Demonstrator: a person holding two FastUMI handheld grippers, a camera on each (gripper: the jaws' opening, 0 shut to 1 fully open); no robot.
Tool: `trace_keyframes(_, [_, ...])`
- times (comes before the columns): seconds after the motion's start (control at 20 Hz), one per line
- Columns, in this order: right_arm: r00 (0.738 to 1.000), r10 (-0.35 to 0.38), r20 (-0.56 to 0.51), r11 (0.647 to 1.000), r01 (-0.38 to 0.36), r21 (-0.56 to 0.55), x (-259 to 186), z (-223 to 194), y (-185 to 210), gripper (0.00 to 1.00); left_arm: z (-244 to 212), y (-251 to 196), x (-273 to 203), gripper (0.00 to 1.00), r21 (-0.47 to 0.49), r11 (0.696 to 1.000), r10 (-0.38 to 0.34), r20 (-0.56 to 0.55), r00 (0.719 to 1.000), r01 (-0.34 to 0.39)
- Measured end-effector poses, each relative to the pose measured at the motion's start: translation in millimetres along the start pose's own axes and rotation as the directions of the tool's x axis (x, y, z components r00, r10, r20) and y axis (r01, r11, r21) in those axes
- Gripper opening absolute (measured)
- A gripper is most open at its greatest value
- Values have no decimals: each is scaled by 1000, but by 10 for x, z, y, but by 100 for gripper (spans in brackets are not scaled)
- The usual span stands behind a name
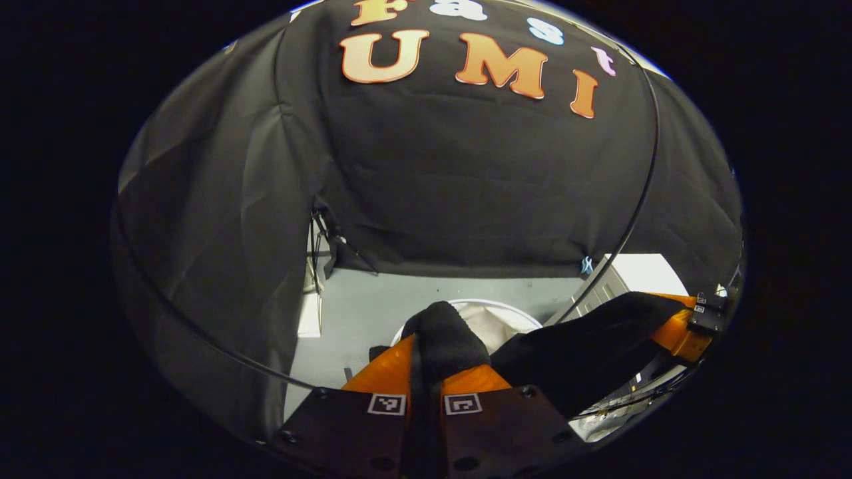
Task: Grasp the clothes on the hanger with both hands and then place them into the laundry hamper below.
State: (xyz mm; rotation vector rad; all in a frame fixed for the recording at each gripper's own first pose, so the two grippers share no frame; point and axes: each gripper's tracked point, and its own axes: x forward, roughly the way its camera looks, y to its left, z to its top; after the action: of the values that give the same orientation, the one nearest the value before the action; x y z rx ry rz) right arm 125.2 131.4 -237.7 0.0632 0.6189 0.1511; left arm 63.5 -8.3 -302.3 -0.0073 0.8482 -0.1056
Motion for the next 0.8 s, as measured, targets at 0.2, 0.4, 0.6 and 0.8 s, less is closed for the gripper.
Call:
trace_keyframes(0.2, [997,11,-70,999,-9,31,156,-230,29,6,-151,83,115,8,47,999,28,-43,999,-26])
trace_keyframes(0.4, [993,1,-121,999,5,44,192,-400,-30,7,-264,136,178,10,52,998,36,-77,996,-32])
trace_keyframes(0.6, [989,3,-150,999,5,54,193,-490,-32,9,-386,177,254,16,68,997,45,-123,991,-37])
trace_keyframes(0.8, [987,14,-158,998,-4,60,191,-522,21,11,-605,209,253,38,81,996,38,-198,980,-22])
